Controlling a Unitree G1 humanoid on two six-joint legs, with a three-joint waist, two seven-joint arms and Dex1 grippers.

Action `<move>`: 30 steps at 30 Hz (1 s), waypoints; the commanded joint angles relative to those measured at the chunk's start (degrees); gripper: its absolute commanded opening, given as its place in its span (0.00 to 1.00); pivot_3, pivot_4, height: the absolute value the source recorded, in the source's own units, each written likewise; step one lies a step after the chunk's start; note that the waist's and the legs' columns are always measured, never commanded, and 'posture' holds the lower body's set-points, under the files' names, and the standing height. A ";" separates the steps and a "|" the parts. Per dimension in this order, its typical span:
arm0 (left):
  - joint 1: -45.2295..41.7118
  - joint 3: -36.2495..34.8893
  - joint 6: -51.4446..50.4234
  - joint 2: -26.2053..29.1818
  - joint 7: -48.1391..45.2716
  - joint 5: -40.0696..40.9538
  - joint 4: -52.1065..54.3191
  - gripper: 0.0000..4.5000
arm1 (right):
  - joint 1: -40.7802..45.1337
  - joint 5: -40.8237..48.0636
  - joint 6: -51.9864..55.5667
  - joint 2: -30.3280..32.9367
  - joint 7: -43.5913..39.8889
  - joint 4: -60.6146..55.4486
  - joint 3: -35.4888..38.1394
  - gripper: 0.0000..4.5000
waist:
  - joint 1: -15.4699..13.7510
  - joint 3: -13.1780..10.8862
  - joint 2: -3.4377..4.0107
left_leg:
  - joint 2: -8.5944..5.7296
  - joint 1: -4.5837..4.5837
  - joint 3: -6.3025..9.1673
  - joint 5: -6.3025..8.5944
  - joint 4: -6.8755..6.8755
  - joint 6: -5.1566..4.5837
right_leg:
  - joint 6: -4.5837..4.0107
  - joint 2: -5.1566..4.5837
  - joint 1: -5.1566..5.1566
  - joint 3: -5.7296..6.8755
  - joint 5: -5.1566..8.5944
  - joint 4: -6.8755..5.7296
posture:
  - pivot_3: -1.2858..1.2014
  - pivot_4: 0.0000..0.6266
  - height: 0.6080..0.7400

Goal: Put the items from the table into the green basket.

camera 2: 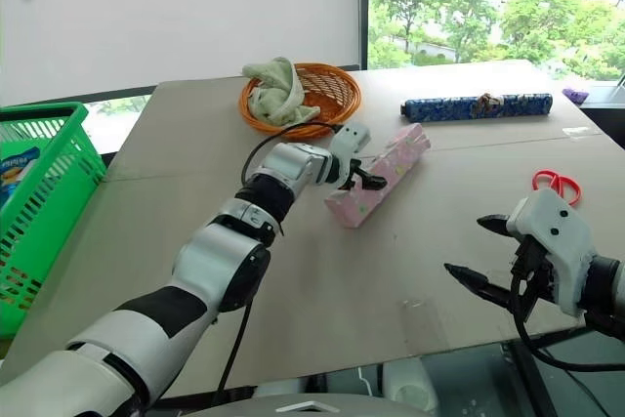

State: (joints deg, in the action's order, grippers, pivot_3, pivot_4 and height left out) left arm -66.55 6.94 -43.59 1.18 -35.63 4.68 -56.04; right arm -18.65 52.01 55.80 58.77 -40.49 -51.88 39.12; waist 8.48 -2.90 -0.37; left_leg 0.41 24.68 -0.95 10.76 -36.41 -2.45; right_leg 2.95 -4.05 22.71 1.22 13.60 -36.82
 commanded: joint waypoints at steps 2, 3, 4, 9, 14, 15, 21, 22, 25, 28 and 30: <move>-3.25 -0.85 -1.98 0.70 -4.35 1.93 4.62 0.99 | 0.45 -0.39 -1.26 -0.35 0.31 -0.78 0.68 1.00 | 0.02 0.00 0.01 | 0.00 -0.01 0.01 0.00 0.00 0.00 | 0.00 -0.01 0.00 0.01 0.00 0.00 | 0.40 0.00 1.00; -2.97 -0.12 -1.82 1.04 -4.59 1.34 5.44 0.99 | 0.37 -0.35 -1.25 -0.44 0.38 -0.92 0.72 1.00 | 0.03 0.01 0.01 | 0.00 -0.01 0.01 0.00 0.00 0.01 | 0.00 -0.01 0.00 0.01 0.00 0.00 | 0.40 0.00 1.00; -2.64 0.37 -1.95 1.45 -4.90 1.05 6.56 0.99 | 0.31 -0.27 -1.22 -0.56 0.44 -1.07 0.78 1.00 | 0.04 0.01 0.01 | 0.01 -0.02 0.01 0.00 0.00 0.01 | 0.00 -0.01 -0.01 0.00 0.00 0.00 | 0.40 0.00 1.00; -0.86 1.97 -3.46 2.33 -6.48 0.82 9.35 0.99 | 0.27 -0.29 -1.28 -0.91 0.59 -1.24 0.65 1.00 | 0.13 0.02 0.04 | 0.02 -0.03 -0.01 0.00 0.01 0.01 | -0.01 0.00 0.00 -0.04 0.00 0.00 | 0.41 0.00 1.00; -0.63 1.68 -2.15 1.36 -5.91 0.87 5.45 0.99 | 0.80 -0.37 -1.48 -0.70 0.65 -0.87 0.09 1.00 | 0.01 0.01 0.02 | 0.01 -0.02 -0.03 0.00 0.01 0.00 | -0.01 -0.02 0.00 -0.05 0.00 0.00 | 0.41 0.00 1.00; -0.71 1.68 -1.12 1.26 -5.63 0.53 4.01 0.99 | 0.84 -0.37 -1.51 -0.67 0.64 -0.85 0.04 1.00 | 0.00 0.01 0.02 | 0.00 -0.02 -0.03 0.00 0.01 0.00 | -0.01 -0.02 0.00 -0.06 0.00 0.00 | 0.41 0.00 1.00; -1.62 1.64 1.91 0.67 -6.22 -0.02 -1.46 0.99 | 0.68 -0.42 -1.49 -0.61 0.43 -0.85 0.30 1.00 | 0.02 0.01 0.02 | 0.01 -0.03 -0.04 0.00 0.01 0.00 | 0.00 0.00 0.00 -0.05 0.00 0.00 | 0.40 0.00 1.00; -1.60 1.61 2.21 0.61 -6.32 -0.13 -2.21 0.99 | 0.60 -0.39 -1.46 -0.65 0.44 -0.93 0.40 1.00 | 0.05 0.01 0.02 | 0.01 -0.03 -0.04 0.00 0.01 0.00 | 0.00 0.00 0.00 -0.06 0.00 0.00 | 0.40 0.00 1.00; -1.32 1.94 2.87 0.42 -7.75 -0.44 -3.99 0.99 | 0.32 -0.37 -1.40 -0.80 0.49 -1.12 0.68 1.00 | 0.10 0.02 0.02 | 0.01 -0.04 -0.06 0.00 0.01 0.00 | 0.00 0.00 0.00 -0.07 0.00 0.00 | 0.40 0.00 1.00; -1.51 1.77 2.62 0.14 -9.08 -0.40 -4.78 0.99 | 0.09 -0.48 -1.38 -0.81 0.43 -1.14 0.96 1.00 | 0.14 0.02 0.02 | 0.01 -0.05 -0.06 0.00 0.01 0.00 | 0.00 0.00 0.00 -0.07 0.00 0.00 | 0.40 0.00 1.00; -1.61 1.59 2.66 0.13 -9.35 -0.51 -5.19 0.99 | 0.08 -0.43 -1.34 -0.84 0.56 -1.24 1.04 1.00 | 0.14 0.02 0.03 | 0.02 -0.05 -0.06 0.00 0.01 0.00 | 0.00 -0.01 0.00 -0.07 0.00 0.00 | 0.40 0.00 1.00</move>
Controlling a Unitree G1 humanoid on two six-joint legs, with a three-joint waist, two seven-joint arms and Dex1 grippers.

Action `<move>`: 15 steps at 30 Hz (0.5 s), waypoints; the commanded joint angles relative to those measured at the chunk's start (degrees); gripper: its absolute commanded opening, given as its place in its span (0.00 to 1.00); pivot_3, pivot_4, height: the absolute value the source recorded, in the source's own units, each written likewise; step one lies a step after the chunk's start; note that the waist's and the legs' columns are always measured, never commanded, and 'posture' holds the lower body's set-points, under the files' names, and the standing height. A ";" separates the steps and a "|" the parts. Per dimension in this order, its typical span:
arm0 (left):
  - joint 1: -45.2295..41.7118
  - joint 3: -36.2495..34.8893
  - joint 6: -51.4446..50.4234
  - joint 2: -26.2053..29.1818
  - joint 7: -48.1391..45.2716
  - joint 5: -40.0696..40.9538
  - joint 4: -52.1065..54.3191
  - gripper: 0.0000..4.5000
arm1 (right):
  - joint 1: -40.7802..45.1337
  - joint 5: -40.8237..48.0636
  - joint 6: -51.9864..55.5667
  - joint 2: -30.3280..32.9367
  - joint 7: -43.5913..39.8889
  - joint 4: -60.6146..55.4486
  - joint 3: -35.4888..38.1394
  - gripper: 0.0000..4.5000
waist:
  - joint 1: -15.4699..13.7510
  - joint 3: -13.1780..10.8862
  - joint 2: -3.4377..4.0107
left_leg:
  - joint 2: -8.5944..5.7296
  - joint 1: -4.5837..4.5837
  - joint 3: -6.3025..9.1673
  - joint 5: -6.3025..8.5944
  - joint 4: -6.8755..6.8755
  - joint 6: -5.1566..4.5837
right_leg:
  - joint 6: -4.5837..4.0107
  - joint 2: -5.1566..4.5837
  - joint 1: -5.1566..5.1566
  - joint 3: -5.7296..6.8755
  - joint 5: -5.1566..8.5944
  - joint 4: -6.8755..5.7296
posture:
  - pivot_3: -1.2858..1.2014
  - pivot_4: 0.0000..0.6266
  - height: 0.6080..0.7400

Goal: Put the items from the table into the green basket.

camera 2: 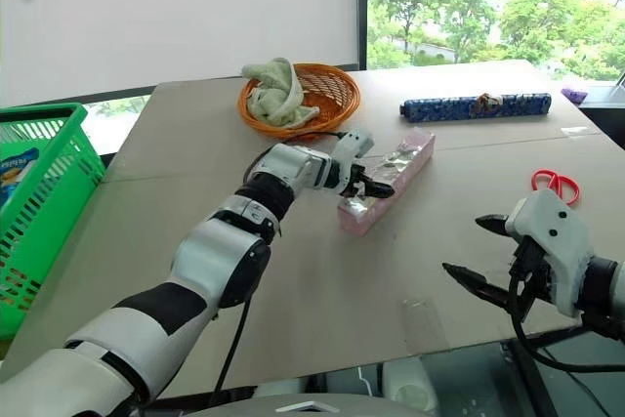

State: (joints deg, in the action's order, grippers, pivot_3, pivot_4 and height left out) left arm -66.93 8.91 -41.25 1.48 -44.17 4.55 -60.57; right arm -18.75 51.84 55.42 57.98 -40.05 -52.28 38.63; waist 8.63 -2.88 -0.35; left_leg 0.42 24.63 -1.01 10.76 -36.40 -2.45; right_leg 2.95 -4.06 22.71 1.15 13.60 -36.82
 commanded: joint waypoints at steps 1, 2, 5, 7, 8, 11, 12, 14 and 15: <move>-1.25 -0.35 0.36 -0.18 -0.99 -0.48 -0.75 0.99 | 0.18 -0.26 -0.95 -0.09 0.19 -0.87 1.50 1.00 | -0.01 0.00 0.00 | 0.00 0.00 0.00 0.00 0.00 0.00 | 0.00 0.00 0.00 0.00 0.00 0.00 | 0.40 0.00 1.00; -1.29 -0.33 0.40 -0.20 -1.13 -0.55 -0.83 0.99 | 0.19 -0.28 -0.96 -0.11 0.23 -0.88 1.47 1.00 | -0.01 0.00 0.00 | 0.00 0.00 0.00 0.00 0.00 0.00 | 0.00 0.00 0.00 0.00 0.00 0.00 | 0.40 0.00 1.00; -1.03 1.18 1.10 -0.30 -2.34 -1.65 0.07 0.99 | 0.32 -0.38 -1.06 -0.15 0.39 -0.90 1.17 1.00 | -0.01 0.00 0.01 | 0.00 0.00 0.01 0.00 0.00 0.00 | 0.00 0.00 0.00 0.00 0.00 0.00 | 0.40 0.00 1.00; -0.60 2.58 1.90 -0.57 -2.74 -2.87 0.67 0.99 | 0.53 -0.46 -1.14 -0.10 0.51 -0.83 0.87 1.00 | -0.02 0.01 0.01 | 0.00 0.00 0.00 0.00 0.00 0.00 | 0.00 0.00 0.00 0.00 0.00 0.00 | 0.40 0.00 1.00; -0.20 3.61 2.74 -0.80 -2.43 -3.94 0.79 0.99 | 0.68 -0.46 -1.18 -0.06 0.57 -0.76 0.71 1.00 | -0.03 0.01 0.01 | 0.00 0.00 0.00 0.00 0.00 0.00 | 0.00 0.00 0.00 0.00 0.00 0.00 | 0.40 0.00 1.00; 0.76 5.26 4.14 -2.02 -1.70 -5.75 0.60 0.99 | 0.91 -0.44 -1.25 0.02 0.59 -0.59 0.43 1.00 | -0.15 0.03 0.00 | 0.00 -0.01 0.00 0.00 0.00 0.00 | 0.00 -0.01 -0.01 -0.01 0.00 0.00 | 0.40 0.00 1.00; 1.12 5.81 4.60 -2.68 -1.45 -6.35 0.48 0.99 | 0.86 -0.47 -1.24 0.04 0.55 -0.59 0.40 1.00 | -0.21 0.05 0.01 | 0.00 -0.01 0.00 0.00 0.00 0.00 | 0.00 -0.01 -0.01 0.00 0.00 0.00 | 0.40 0.00 1.00; 1.69 6.21 5.39 -3.95 -0.45 -7.09 0.01 0.99 | 0.66 -0.51 -1.23 0.07 0.46 -0.61 0.49 1.00 | -0.30 0.09 0.02 | 0.00 -0.02 0.00 0.00 0.00 0.00 | 0.00 -0.02 -0.02 -0.01 0.00 0.00 | 0.40 0.00 1.00; 1.87 6.27 5.76 -4.43 -0.03 -7.37 -0.25 0.99 | 0.59 -0.47 -1.19 0.07 0.47 -0.64 0.56 1.00 | -0.42 0.12 0.01 | -0.01 -0.02 0.00 0.00 0.00 0.00 | 0.00 -0.02 -0.03 -0.01 0.00 0.00 | 0.40 0.00 1.00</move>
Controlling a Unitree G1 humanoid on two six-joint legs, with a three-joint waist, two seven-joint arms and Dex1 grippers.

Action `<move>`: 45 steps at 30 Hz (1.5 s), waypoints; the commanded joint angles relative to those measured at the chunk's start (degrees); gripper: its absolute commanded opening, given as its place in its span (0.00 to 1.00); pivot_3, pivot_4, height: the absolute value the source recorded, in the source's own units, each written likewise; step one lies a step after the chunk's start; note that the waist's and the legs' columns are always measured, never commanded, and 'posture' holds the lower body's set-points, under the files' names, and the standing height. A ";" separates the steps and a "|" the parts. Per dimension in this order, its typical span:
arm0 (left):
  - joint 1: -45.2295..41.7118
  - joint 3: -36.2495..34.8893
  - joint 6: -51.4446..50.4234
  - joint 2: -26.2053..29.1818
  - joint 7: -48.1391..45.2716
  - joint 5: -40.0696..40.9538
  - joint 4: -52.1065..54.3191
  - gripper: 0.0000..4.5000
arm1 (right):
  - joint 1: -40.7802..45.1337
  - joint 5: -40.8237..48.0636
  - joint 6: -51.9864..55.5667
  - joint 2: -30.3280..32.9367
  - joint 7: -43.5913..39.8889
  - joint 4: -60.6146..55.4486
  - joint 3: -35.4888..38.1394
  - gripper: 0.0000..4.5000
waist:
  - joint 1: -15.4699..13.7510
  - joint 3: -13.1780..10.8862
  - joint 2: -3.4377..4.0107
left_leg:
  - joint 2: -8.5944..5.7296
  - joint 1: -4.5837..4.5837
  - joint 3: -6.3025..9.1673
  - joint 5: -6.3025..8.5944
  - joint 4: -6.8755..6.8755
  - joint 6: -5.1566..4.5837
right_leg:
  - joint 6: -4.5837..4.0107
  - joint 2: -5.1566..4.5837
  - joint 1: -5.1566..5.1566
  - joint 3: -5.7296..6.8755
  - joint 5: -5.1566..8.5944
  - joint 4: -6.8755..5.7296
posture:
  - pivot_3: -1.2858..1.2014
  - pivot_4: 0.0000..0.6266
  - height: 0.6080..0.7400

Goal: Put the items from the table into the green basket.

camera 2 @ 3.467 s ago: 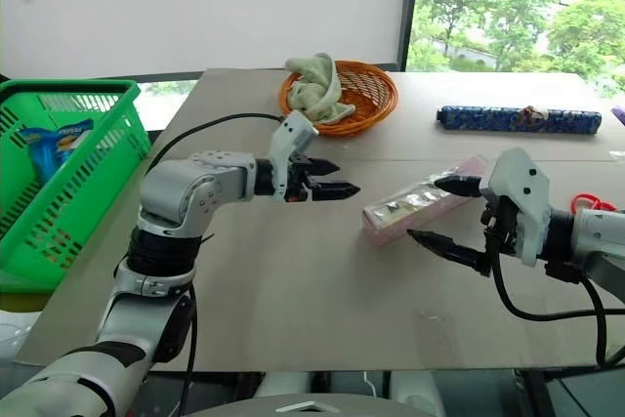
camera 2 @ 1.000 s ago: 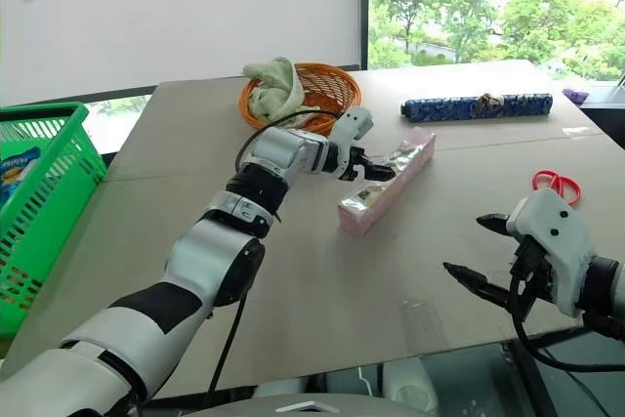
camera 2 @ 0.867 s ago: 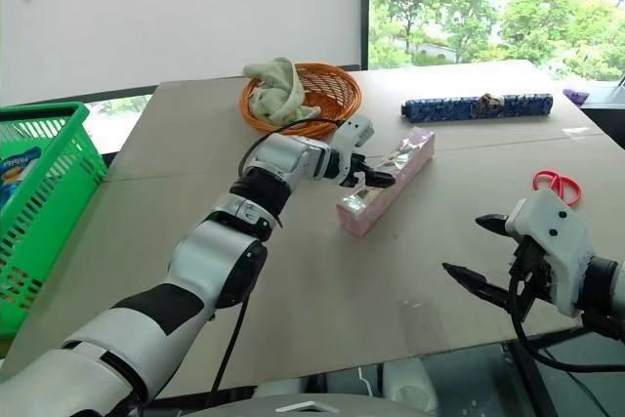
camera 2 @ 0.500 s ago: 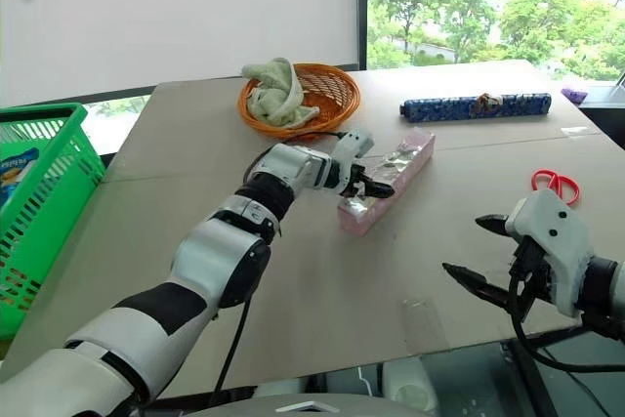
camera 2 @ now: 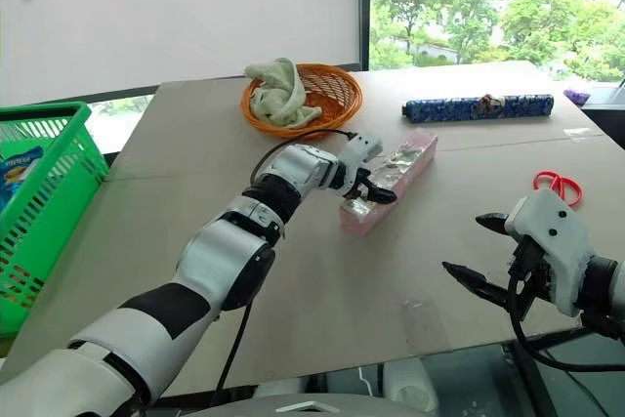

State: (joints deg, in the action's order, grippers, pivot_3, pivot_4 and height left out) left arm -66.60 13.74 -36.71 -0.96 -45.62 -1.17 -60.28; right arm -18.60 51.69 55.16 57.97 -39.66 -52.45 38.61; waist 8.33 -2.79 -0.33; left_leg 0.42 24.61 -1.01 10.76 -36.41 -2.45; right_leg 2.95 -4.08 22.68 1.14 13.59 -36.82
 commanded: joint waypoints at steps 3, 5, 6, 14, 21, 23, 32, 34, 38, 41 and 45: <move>1.92 1.09 2.57 -2.68 3.14 -2.45 -1.17 0.99 | -0.12 -0.23 -0.31 0.16 0.16 -0.59 1.18 1.00 | -0.40 0.09 -0.02 | -0.01 -0.02 0.00 0.00 -0.01 0.00 | 0.00 -0.01 -0.02 0.00 0.00 0.00 | 0.40 0.00 1.00; 2.15 1.02 3.12 -2.74 3.57 -2.89 -1.30 0.99 | -0.46 -0.05 0.26 0.18 0.39 -0.49 1.64 1.00 | -0.53 0.11 -0.02 | -0.01 -0.03 0.00 0.00 -0.01 0.00 | 0.00 -0.01 -0.03 0.00 0.00 0.00 | 0.40 0.00 1.00; 2.33 1.20 3.20 -2.62 3.39 -3.10 -1.22 0.99 | -0.59 -0.20 0.54 0.26 0.61 -0.28 1.72 1.00 | -0.58 0.12 -0.01 | -0.01 -0.03 0.00 0.00 -0.01 0.00 | 0.00 -0.01 -0.04 0.00 0.00 0.00 | 0.40 0.00 1.00; 3.38 1.15 2.61 -0.89 1.26 -3.64 1.19 0.54 | 0.86 -2.85 0.03 0.57 1.79 1.13 -1.08 1.00 | -0.63 0.20 0.10 | 0.00 -0.05 -0.01 0.00 -0.01 0.00 | 0.00 0.00 -0.04 0.00 0.00 0.00 | 0.40 0.00 1.00; 6.88 -0.26 -1.26 2.30 -1.14 -1.99 8.21 0.54 | 3.84 -4.64 -1.31 1.21 0.99 2.97 -4.80 1.00 | -0.36 0.22 0.13 | 0.02 -0.04 -0.02 0.01 0.01 0.00 | -0.01 0.04 0.00 -0.02 0.00 0.00 | 0.42 0.00 1.00; 7.39 -2.14 -3.34 2.95 -2.01 0.12 11.98 0.54 | 5.11 -5.20 -1.74 1.46 0.77 3.58 -6.05 1.00 | -0.12 0.23 0.15 | 0.05 -0.05 -0.02 0.01 0.02 -0.01 | -0.01 0.05 0.01 -0.04 0.00 -0.01 | 0.42 0.00 1.00; 17.78 -7.70 -19.33 17.42 -4.33 8.52 44.61 0.54 | 13.15 -4.16 -3.36 -1.30 2.37 5.32 -10.77 1.00 | -0.07 0.14 0.12 | 0.08 -0.01 -0.05 -0.04 0.05 -0.07 | -0.19 0.10 0.08 -0.13 -0.13 -0.06 | 0.45 0.00 1.00; 21.01 -7.71 -20.47 21.24 -4.57 9.38 51.16 0.54 | 14.24 -5.00 -3.85 -1.25 2.10 5.83 -12.82 1.00 | -0.81 0.13 0.12 | 0.08 -0.01 -0.04 -0.06 0.05 -0.10 | -0.21 0.09 0.08 -0.12 -0.14 -0.06 | 0.46 0.00 1.00; 28.96 -11.45 -20.72 29.62 -4.62 11.99 64.93 0.54 | 20.43 -6.97 -6.33 -2.57 1.94 8.47 -20.08 1.00 | -2.27 0.12 0.10 | 0.07 -0.04 -0.10 -0.05 0.05 -0.09 | -0.24 0.06 0.07 -0.21 -0.15 -0.05 | 0.49 0.00 1.00; 38.67 -17.35 -17.21 35.01 -4.38 13.66 75.61 0.54 | 28.83 -8.99 -8.54 -6.57 1.83 11.39 -28.89 1.00 | -3.21 0.10 0.08 | 0.11 -0.09 -0.15 -0.03 0.04 -0.06 | -0.25 0.07 0.09 -0.24 -0.16 -0.06 | 0.52 0.00 1.00; 46.89 -25.41 -16.36 35.57 -1.69 17.37 81.73 0.54 | 38.45 -13.30 -11.05 -13.49 1.77 15.94 -38.98 1.00 | -5.90 0.05 -0.01 | 0.20 -0.21 -0.22 -0.03 0.11 -0.06 | -0.27 0.10 0.06 -0.30 -0.17 -0.06 | 0.55 0.00 1.00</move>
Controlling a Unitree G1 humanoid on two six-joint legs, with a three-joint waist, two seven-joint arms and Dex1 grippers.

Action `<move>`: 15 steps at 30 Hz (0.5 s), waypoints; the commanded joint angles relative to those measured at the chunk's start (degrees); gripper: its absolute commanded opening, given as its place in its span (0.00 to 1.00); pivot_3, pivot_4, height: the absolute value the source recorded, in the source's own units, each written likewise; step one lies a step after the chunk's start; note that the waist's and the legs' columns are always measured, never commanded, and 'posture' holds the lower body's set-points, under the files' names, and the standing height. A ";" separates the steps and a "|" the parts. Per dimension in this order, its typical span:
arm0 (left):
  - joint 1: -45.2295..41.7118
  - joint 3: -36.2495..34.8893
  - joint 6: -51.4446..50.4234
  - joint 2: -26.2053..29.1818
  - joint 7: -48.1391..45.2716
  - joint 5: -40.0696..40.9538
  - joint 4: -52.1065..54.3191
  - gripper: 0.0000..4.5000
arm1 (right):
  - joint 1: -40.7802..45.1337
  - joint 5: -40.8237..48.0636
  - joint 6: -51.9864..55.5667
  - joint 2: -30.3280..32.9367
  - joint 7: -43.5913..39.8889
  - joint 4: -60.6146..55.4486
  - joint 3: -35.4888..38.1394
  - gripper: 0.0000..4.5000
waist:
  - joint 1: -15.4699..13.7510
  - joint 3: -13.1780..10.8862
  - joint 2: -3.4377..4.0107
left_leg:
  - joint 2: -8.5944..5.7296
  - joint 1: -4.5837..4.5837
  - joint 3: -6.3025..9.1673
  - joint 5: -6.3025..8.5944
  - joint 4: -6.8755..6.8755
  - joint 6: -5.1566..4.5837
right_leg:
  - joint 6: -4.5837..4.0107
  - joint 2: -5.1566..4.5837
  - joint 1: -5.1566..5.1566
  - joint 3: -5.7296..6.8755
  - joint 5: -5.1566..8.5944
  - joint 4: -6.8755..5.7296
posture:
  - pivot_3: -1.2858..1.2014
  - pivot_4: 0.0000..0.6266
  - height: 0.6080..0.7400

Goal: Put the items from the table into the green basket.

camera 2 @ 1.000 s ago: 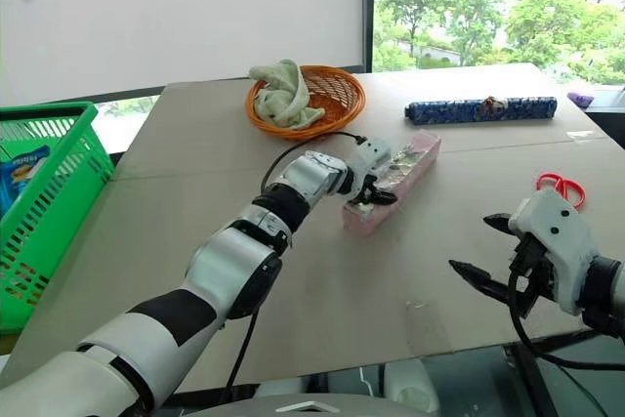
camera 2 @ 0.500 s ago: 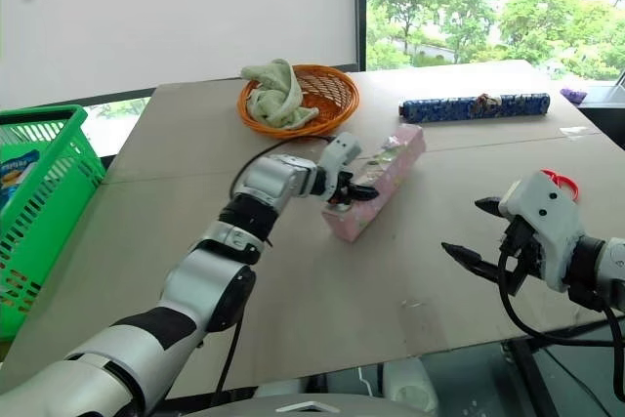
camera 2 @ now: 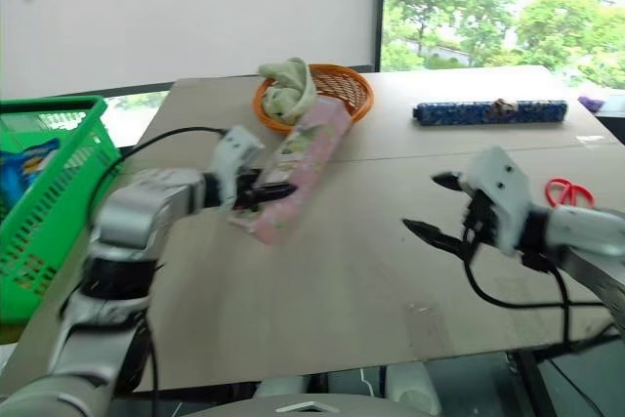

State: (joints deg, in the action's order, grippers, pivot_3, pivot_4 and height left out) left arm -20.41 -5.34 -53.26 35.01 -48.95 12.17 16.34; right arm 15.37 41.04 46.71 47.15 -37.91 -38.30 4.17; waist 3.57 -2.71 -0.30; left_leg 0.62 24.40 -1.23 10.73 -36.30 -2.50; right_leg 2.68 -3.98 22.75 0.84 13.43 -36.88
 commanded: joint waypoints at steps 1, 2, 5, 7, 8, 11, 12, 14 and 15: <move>0.11 -10.91 -2.43 -2.38 3.29 7.09 5.66 0.54 | 7.22 -4.36 -3.24 -4.88 0.44 3.55 -7.24 1.00 | -1.92 -0.05 -0.07 | 0.00 0.02 0.03 0.00 -0.01 0.01 | 0.00 0.02 0.01 0.06 0.00 0.00 | 0.56 0.00 1.00; -1.68 -15.75 -5.31 -4.43 5.43 10.27 5.46 0.54 | 9.76 -6.14 -3.92 -6.91 0.93 5.32 -9.64 1.00 | -3.09 -0.06 -0.08 | 0.00 0.02 0.06 0.00 -0.02 0.01 | 0.00 0.01 0.04 0.10 0.00 0.00 | 0.56 0.00 1.00; -11.50 -29.25 -10.61 -6.92 13.79 15.93 0.95 0.54 | 17.43 -10.95 -6.48 -12.80 1.85 10.68 -14.85 1.00 | -5.54 -0.25 -0.38 | -0.01 0.17 0.16 0.00 -0.15 0.02 | 0.01 0.01 0.07 0.28 -0.01 0.00 | 0.58 0.00 1.00; -16.62 -32.80 -10.15 -4.71 18.70 15.04 -2.42 0.54 | 22.11 -12.99 -7.43 -15.73 1.16 13.43 -17.00 1.00 | -6.44 -0.27 -0.56 | 0.03 0.33 0.39 -0.07 -0.25 0.04 | -0.03 0.21 0.11 0.48 -0.09 -0.01 | 0.59 0.00 1.00; -17.38 -32.04 -7.78 -2.06 20.07 12.72 -4.55 0.54 | 24.21 -13.20 -7.10 -16.60 0.22 14.35 -17.75 1.00 | -6.83 -0.26 -0.56 | -0.01 0.31 0.39 -0.14 -0.24 -0.08 | -0.02 0.24 0.10 0.47 -0.10 -0.03 | 0.59 0.00 1.00; -14.33 -23.18 9.36 11.07 18.70 0.72 -14.90 0.54 | 30.35 -12.74 -5.28 -17.42 -3.56 16.57 -19.33 1.00 | -7.54 -0.19 -0.50 | -0.23 0.20 0.18 -0.09 0.03 -0.02 | 0.18 0.22 0.09 0.16 -0.22 0.00 | 0.59 0.00 1.00; -14.70 -21.17 15.16 15.32 17.79 -2.12 -20.49 0.54 | 32.51 -11.99 -4.57 -18.09 -4.33 17.27 -19.06 1.00 | -7.59 -0.20 -0.49 | -0.25 0.20 0.10 -0.05 0.09 0.04 | 0.17 0.24 0.16 0.09 -0.22 -0.05 | 0.59 0.00 1.00; -17.01 -17.92 24.79 21.02 17.12 -5.63 -30.66 0.54 | 35.40 -10.90 -3.71 -19.33 -5.23 18.05 -18.28 1.00 | -7.93 -0.18 -0.53 | -0.20 0.33 0.04 -0.06 0.23 0.09 | 0.14 0.31 0.46 0.07 -0.22 -0.15 | 0.59 0.00 1.00; -18.29 -16.55 28.65 22.60 16.95 -6.88 -34.58 0.54 | 36.22 -10.69 -3.45 -19.75 -5.50 18.25 -18.00 1.00 | -8.05 -0.16 -0.55 | -0.15 0.33 0.05 -0.05 0.26 0.11 | 0.14 0.33 0.52 0.11 -0.21 -0.15 | 0.59 0.00 1.00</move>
State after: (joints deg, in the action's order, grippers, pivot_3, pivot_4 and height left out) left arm -34.98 -23.72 -34.83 54.08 -31.39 8.38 -13.19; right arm 49.34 29.27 42.76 28.23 -42.38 -19.56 -15.62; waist -4.48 -2.88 -0.85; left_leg 0.49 24.76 -1.18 10.70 -36.04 -2.36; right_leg 2.80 -3.64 23.27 1.01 13.22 -37.03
